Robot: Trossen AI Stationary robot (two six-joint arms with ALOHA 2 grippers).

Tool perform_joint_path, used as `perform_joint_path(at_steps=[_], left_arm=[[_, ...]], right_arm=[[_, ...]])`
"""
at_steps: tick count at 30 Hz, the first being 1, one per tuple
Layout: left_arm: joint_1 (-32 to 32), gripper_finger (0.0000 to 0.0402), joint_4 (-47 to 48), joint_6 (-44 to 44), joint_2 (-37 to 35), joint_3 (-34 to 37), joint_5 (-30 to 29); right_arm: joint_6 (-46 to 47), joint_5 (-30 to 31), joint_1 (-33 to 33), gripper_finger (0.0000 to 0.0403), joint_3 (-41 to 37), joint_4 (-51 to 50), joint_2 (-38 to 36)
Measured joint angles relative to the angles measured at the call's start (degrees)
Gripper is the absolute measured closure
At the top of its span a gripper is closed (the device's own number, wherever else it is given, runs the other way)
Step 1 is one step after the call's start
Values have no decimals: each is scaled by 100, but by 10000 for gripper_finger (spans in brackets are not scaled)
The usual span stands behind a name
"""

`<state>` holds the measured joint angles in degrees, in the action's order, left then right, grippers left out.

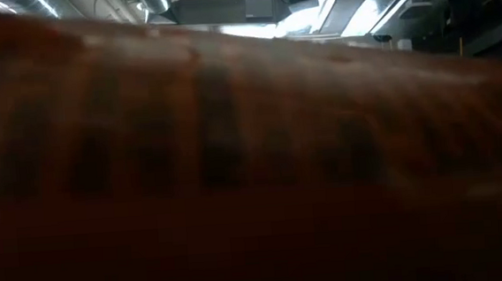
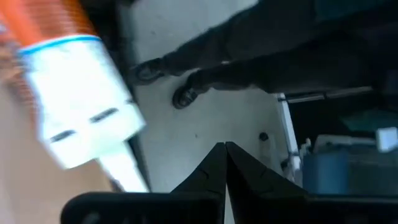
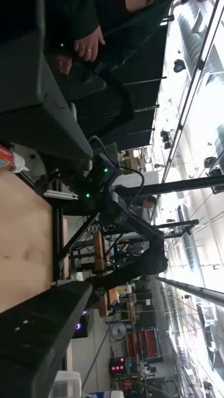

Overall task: Pick & place silicon tubes, Sealant and Lysol wipes
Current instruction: Move the orange sealant to the center of the table, then put the blue sealant into the transparent bin

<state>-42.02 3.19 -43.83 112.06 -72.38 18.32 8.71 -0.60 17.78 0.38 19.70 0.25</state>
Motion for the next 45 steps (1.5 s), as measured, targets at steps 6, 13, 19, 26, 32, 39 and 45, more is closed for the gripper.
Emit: perform_joint_path(at_steps=[6, 13, 19, 26, 32, 39, 45], left_arm=[[13, 399, 83, 149, 327, -33, -26], [84, 399, 902, 43, 547, -56, -464], [202, 399, 2272, -539, 86, -24, -2269], [379, 399, 3439, -1091, -788, -28, -4040], [578, 398, 3451, -1091, -1594, -31, -4531], [755, 399, 3997, -812, -2799, -31, -4823], [1006, 399, 4120, -92, -4133, -22, -4791]], right_arm=[[0, -3, 0, 66, 2, -293, 0], [0, -3, 0, 66, 2, -627, 2], [0, -9, 0, 66, 2, -844, 0], [0, -5, -2, 66, 4, -1021, -4], [0, -4, 0, 66, 5, -1181, 2], [0, -4, -2, 66, 7, -1252, -2], [0, -4, -2, 66, 7, -1244, -2]])
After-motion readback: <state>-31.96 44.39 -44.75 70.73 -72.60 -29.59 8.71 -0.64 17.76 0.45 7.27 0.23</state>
